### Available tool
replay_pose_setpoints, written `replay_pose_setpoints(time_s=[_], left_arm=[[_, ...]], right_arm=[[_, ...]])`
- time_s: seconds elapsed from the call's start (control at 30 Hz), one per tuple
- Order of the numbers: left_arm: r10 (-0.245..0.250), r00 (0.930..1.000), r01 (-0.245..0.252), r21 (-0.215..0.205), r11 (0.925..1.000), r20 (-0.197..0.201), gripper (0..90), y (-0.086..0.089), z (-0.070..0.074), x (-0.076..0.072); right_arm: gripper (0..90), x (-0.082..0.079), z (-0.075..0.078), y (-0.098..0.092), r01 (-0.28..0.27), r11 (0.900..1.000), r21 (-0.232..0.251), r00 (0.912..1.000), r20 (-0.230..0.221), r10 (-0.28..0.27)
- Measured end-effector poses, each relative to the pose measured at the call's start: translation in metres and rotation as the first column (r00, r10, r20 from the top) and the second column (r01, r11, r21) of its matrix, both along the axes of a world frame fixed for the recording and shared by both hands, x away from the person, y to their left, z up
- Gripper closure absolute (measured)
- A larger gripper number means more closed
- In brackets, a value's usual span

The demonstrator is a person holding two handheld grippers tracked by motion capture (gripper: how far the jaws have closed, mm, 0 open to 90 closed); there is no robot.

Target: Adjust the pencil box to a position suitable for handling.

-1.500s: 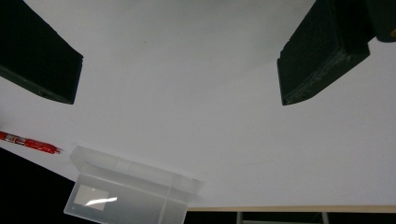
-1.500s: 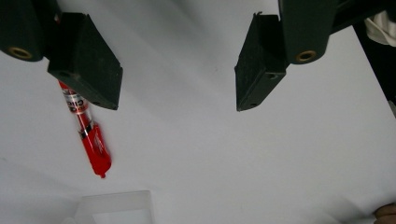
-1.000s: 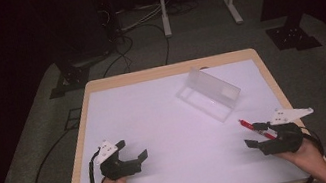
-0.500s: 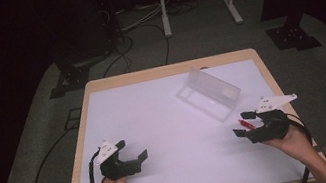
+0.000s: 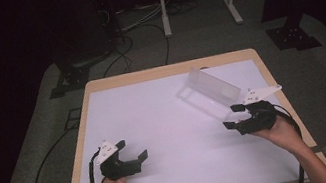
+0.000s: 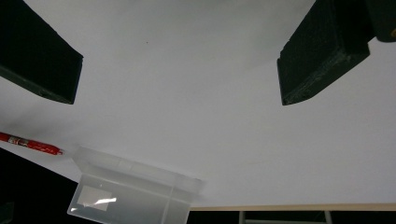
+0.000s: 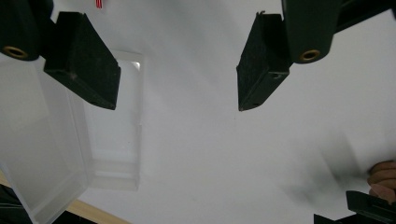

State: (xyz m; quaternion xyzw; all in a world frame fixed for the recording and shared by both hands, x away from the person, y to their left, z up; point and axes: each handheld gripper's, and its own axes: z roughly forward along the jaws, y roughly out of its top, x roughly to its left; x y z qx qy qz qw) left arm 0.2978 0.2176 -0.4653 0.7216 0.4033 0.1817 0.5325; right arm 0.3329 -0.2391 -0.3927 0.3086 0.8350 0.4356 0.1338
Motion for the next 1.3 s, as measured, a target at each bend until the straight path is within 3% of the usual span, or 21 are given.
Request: replay_pose_setpoints(time_s=[0.8, 1.3], left_arm=[[-0.001, 1.0, 0.001, -0.001, 1.0, -0.001, 0.0, 0.0, 0.0, 0.0], [-0.003, 1.0, 0.003, -0.002, 1.0, 0.001, 0.0, 0.001, 0.0, 0.0]], right_arm=[[31.1, 0.042, -0.001, 0.029, -0.005, 0.999, -0.043, 1.0, -0.007, 0.005], [38.0, 0.072, -0.02, 0.049, -0.002, 0.996, -0.091, 0.9991, -0.041, -0.002]])
